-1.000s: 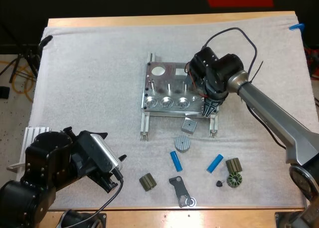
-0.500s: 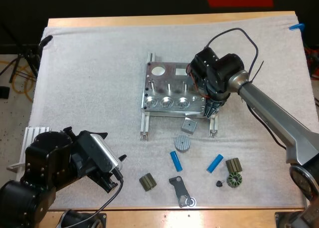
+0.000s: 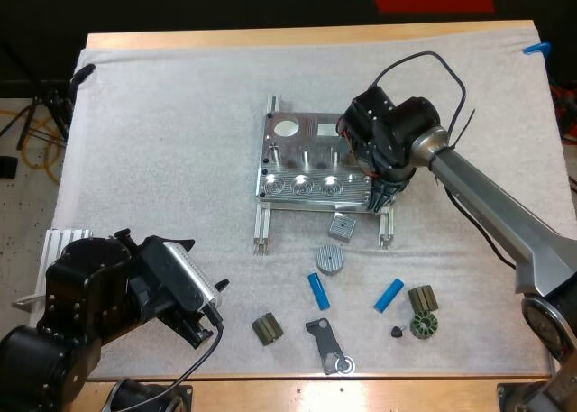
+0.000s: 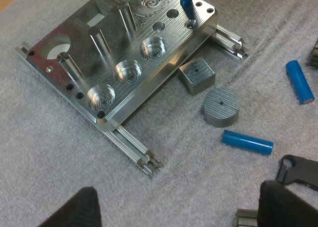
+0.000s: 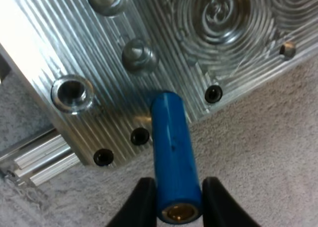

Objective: Load cells from right to left

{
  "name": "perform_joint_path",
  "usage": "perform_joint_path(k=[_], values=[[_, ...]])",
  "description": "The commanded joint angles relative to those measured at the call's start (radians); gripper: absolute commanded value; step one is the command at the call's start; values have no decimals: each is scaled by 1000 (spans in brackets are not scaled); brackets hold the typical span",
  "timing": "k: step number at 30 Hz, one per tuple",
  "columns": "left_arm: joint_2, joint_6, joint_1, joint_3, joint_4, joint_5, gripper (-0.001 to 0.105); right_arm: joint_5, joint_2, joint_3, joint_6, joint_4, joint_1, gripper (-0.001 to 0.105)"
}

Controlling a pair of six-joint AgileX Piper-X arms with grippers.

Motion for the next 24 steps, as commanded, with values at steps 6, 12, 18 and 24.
perform_joint_path(k=[6, 12, 18, 24], values=[[-6, 1, 0, -6, -2, 7, 65, -3, 4, -5, 2, -53, -5, 0], [-6, 1, 0, -6, -2, 7, 65, 8, 18, -5, -5, -79, -5, 0], [-6, 1, 0, -6, -2, 7, 65, 41, 31, -5, -13, -82, -5, 0], [-6, 1, 0, -6, -2, 7, 65, 43, 28, -5, 7, -87, -5, 0]])
